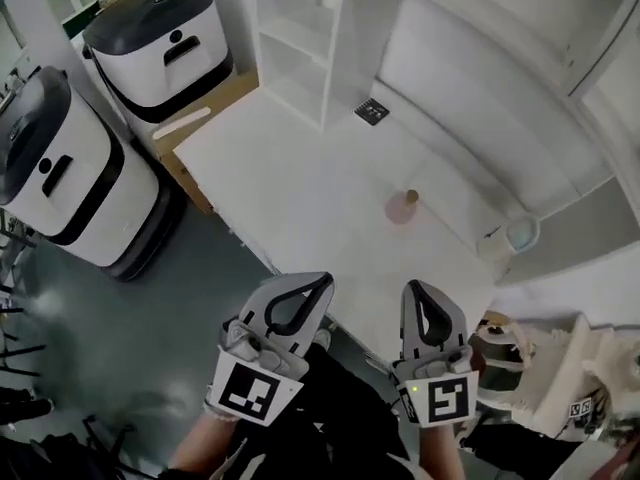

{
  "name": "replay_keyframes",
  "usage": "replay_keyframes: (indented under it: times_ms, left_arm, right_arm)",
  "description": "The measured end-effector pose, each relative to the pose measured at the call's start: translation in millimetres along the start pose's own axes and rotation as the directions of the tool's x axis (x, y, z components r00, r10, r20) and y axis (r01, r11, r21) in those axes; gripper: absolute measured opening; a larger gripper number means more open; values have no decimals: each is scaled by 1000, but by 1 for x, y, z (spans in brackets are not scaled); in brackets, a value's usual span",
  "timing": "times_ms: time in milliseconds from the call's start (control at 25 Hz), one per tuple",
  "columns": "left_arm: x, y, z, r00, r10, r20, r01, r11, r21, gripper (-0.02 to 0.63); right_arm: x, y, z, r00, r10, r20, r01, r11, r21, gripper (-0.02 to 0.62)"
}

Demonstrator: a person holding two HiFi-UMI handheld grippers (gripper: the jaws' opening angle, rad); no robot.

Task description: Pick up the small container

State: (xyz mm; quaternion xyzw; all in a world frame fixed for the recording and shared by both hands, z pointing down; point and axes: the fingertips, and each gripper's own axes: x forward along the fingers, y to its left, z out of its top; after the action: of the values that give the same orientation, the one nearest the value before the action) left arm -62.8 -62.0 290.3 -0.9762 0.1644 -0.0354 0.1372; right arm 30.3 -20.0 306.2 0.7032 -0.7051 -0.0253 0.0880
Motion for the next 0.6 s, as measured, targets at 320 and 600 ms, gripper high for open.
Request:
replay_keyframes:
  times_ms: [320,600]
  left_arm:
    - [56,13,-7,999,-32,-3,32,999,-7,2]
    - [85,10,-5,997,-81,-5,81,997,3,2]
  right_arm:
    - [32,-40,-8,1000,-7,-20,7,1000,2,2]
    - [39,-58,-10,1000,-30,-8,30,999,21,2]
